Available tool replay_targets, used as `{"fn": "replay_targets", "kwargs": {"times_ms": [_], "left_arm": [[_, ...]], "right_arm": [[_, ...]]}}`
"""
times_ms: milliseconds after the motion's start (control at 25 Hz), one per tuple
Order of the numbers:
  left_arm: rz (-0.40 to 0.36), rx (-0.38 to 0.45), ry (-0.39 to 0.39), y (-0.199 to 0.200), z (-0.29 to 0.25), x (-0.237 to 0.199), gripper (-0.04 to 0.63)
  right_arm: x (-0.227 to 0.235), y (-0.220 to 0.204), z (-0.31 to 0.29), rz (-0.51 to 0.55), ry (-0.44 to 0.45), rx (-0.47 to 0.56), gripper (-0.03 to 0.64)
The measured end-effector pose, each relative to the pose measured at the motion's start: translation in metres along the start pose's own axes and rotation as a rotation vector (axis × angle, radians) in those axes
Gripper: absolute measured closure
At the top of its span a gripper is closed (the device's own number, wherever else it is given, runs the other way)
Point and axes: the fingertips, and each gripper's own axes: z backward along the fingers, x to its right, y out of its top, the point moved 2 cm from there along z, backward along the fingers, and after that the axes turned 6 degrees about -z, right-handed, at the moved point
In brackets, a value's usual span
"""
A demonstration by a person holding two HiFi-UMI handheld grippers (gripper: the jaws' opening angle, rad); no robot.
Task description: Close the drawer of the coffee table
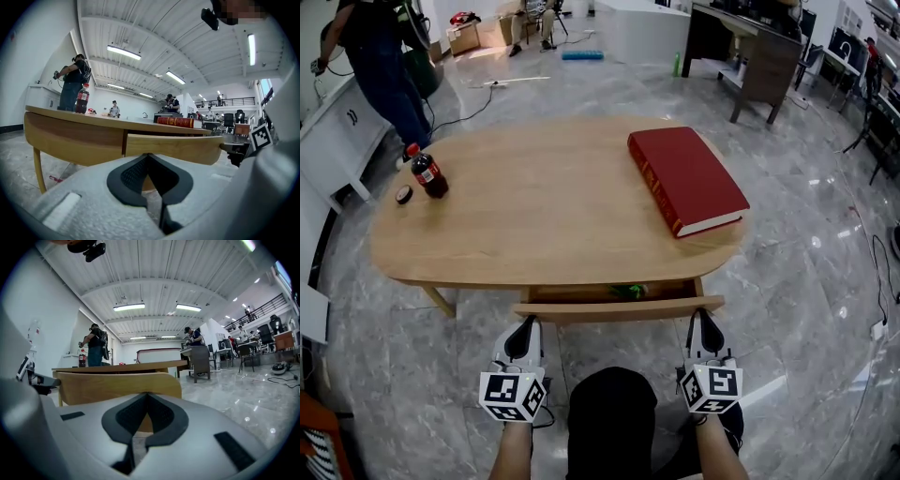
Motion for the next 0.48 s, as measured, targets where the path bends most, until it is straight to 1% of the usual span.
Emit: {"fn": "replay_targets", "kwargs": {"times_ms": [120, 240, 480], "left_arm": [[0.022, 0.009, 0.004, 0.002, -0.008, -0.002, 0.586], [0.033, 0.015, 0.010, 0.004, -0.014, -0.006, 0.586], [0.043, 0.031, 0.023, 0.006, -0.030, -0.012, 0.586]], "right_arm": [[0.001, 0.003, -0.007, 0.027, 0.000, -0.015, 0.601], [0.000, 0.003, -0.015, 0.038, 0.019, -0.032, 0.601], [0.002, 0.006, -0.033, 0.043, 0.024, -0.027, 0.601]]}}
